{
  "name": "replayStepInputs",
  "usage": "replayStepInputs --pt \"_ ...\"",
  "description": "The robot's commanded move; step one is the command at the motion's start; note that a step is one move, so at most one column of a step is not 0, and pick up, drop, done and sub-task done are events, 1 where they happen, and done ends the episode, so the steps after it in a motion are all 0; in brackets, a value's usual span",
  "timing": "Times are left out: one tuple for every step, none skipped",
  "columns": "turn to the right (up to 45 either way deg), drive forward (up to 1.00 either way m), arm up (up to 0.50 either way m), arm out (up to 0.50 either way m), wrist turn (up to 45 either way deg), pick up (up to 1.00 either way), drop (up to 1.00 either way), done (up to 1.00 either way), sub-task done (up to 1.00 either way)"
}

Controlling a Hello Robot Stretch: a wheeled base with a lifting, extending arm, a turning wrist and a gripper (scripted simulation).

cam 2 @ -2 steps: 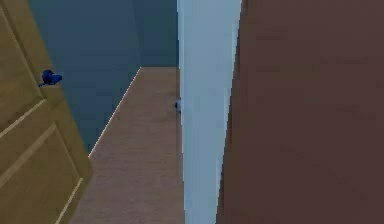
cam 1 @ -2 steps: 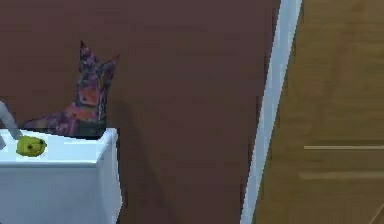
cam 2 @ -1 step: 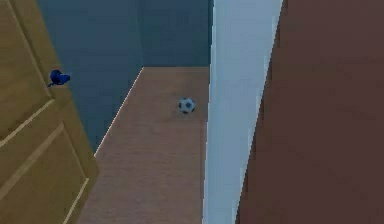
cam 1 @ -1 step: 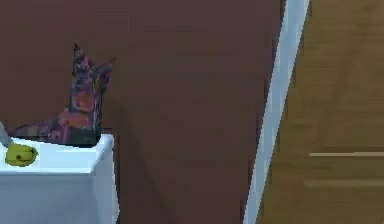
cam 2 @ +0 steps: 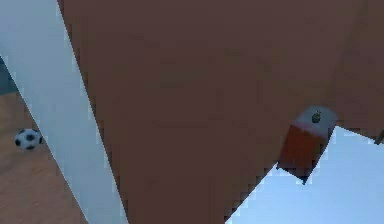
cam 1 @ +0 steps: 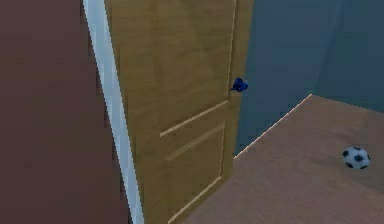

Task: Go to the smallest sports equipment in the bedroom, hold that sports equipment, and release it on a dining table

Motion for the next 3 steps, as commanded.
replayStepInputs --pt "18.0 0.0 0.0 0.0 0.0 0.0 0.0 0.0 0.0" --pt "0.0 0.3 0.0 0.0 0.0 0.0 0.0 0.0 0.0" --pt "42.0 0.0 0.0 0.0 0.0 0.0 0.0 0.0 0.0"
